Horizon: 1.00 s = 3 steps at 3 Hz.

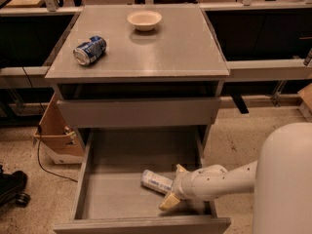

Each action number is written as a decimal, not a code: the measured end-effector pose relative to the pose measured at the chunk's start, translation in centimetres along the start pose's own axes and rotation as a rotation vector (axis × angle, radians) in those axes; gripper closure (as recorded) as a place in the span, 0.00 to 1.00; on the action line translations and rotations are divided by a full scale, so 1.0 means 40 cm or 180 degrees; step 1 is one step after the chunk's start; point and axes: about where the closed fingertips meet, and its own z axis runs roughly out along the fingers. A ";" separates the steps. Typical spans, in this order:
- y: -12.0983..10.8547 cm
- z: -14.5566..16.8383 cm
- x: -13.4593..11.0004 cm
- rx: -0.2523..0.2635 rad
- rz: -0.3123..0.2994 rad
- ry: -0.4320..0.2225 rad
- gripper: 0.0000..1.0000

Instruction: Place blue plastic bottle into middle drawer

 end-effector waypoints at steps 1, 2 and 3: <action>0.004 -0.075 -0.055 -0.0004 -0.0078 -0.0105 0.00; -0.046 -0.156 -0.122 -0.0021 0.0094 -0.0315 0.00; -0.127 -0.330 -0.216 0.0024 0.0170 -0.0658 0.00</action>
Offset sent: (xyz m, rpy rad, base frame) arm -0.0030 -0.0660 0.1712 0.1797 0.0226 0.1035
